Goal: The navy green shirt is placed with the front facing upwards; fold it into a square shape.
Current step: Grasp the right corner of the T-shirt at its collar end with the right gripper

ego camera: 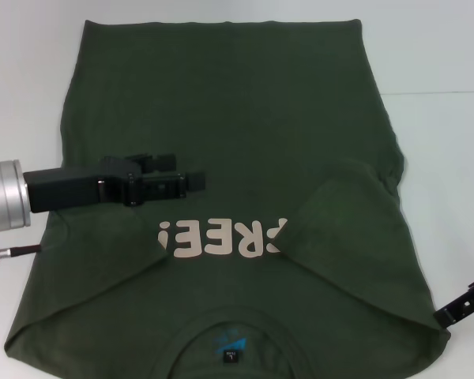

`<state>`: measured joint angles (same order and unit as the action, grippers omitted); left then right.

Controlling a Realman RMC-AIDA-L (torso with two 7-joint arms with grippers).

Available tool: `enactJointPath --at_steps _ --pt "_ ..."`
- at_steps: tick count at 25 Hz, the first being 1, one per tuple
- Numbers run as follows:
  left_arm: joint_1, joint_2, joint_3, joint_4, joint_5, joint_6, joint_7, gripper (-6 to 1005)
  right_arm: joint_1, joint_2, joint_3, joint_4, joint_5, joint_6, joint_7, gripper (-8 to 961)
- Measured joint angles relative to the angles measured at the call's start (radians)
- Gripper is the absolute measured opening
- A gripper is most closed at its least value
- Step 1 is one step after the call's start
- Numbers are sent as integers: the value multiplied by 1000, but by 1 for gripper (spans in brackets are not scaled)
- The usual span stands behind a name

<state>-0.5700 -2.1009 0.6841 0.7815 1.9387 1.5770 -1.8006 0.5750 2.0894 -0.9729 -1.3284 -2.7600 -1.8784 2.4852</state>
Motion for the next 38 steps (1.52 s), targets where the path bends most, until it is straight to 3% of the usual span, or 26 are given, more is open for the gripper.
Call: enactJointPath --at_steps 10,22,30,36,38 --pt "1 -2 0 -10 2 -5 7 951 32 0 -45 136 -2 64 15 810" --pt "3 -2 -5 -10 2 -12 1 950 31 3 -119 170 0 103 42 713" --pt "6 -5 -5 -10 1 -11 0 950 42 3 -126 224 -1 132 48 523" --pt "6 -5 -9 -10 -4 -12 0 949 33 3 -143 223 5 143 55 526" --pt "6 -5 -9 -10 -6 -12 1 949 33 3 -142 223 5 143 57 450"
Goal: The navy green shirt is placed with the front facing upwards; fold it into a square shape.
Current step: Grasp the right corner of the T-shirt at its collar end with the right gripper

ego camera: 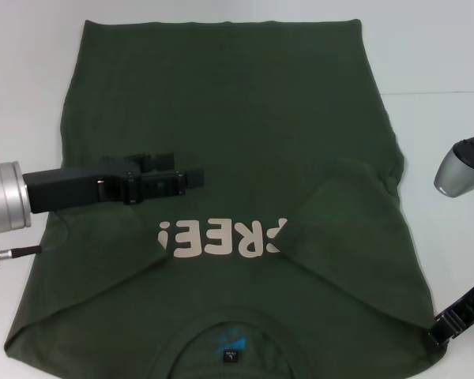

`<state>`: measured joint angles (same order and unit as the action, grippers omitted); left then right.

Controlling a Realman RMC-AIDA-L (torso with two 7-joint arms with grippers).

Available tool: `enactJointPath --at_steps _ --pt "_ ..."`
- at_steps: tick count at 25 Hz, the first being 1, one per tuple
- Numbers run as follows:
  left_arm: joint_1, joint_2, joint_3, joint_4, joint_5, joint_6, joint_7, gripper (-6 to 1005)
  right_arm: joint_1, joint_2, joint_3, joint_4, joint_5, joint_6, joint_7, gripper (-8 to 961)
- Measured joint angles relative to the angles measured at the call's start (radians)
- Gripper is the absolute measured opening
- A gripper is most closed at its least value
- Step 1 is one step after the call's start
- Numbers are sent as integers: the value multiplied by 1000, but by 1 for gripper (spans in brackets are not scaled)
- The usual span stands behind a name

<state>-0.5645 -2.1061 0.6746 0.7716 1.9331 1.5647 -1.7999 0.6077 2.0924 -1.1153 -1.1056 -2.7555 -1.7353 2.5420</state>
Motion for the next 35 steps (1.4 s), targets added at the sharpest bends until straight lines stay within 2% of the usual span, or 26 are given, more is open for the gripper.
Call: enactJointPath --at_steps 9,13,16,22,27,31,35 --pt "0 0 -2 0 0 -5 0 949 4 0 4 -12 -3 1 1 107" --pt "1 4 -4 5 6 -5 -29 949 -11 0 30 -54 3 -4 -17 82" --pt "6 13 -5 29 41 0 -112 950 -20 -2 69 -75 22 -9 -53 64" --pt "55 19 -33 234 251 12 -477 950 -38 -3 94 -78 86 -4 -86 39" --pt "77 25 -102 395 459 116 -714 950 -35 -2 95 -77 108 2 -88 39" --pt "60 41 -151 423 618 218 -795 950 -28 -1 95 -71 117 10 -95 39" --pt "56 43 -165 421 697 253 -828 950 -26 -1 92 -69 125 22 -100 39"
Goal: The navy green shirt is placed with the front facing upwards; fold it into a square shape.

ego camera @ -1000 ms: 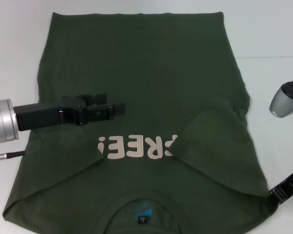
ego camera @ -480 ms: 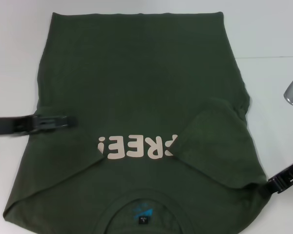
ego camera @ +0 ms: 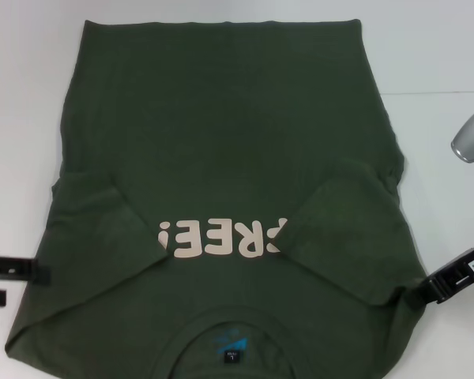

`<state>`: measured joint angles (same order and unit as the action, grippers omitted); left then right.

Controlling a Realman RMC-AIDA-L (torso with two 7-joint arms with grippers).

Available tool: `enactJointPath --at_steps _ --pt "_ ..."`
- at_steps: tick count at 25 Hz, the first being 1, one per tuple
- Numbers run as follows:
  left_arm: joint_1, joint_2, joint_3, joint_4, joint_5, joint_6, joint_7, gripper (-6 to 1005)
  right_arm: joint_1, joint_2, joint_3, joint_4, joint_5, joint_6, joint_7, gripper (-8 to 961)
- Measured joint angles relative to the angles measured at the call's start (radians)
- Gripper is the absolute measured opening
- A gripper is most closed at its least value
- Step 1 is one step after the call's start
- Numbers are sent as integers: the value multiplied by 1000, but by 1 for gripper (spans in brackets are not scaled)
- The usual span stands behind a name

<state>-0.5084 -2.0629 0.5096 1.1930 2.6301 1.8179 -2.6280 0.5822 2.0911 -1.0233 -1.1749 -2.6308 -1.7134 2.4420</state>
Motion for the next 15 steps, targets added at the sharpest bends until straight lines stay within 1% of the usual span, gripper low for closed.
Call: enactJointPath --at_steps 9,15 --pt "8 -5 -3 0 99 10 -37 949 3 0 0 8 4 15 -6 40" --pt "2 -10 5 -25 113 -4 -39 947 7 -2 -2 19 12 15 -7 40"
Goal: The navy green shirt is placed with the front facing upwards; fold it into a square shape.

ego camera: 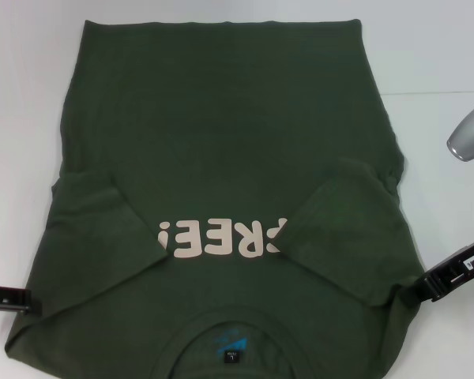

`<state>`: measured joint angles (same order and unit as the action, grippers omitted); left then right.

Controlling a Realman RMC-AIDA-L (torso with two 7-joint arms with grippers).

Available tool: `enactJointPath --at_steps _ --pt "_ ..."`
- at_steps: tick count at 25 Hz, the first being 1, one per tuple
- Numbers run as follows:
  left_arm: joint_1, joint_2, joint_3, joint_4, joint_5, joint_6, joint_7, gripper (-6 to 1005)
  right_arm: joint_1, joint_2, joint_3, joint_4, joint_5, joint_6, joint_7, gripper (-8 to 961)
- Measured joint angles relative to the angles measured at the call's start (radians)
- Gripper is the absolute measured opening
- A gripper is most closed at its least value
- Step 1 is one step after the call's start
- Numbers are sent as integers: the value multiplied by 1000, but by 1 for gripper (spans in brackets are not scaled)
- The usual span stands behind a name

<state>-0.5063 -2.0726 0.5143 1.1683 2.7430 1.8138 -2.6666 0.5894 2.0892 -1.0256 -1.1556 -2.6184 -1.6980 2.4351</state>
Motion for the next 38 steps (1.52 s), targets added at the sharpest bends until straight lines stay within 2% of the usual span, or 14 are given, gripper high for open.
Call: enactJointPath --at_steps 16,38 --pt "0 -3 59 -57 35 -51 4 929 9 2 -2 9 21 -3 -2 39" --pt "-5 -7 95 -67 60 -81 0 904 9 2 -5 10 25 -9 -2 39"
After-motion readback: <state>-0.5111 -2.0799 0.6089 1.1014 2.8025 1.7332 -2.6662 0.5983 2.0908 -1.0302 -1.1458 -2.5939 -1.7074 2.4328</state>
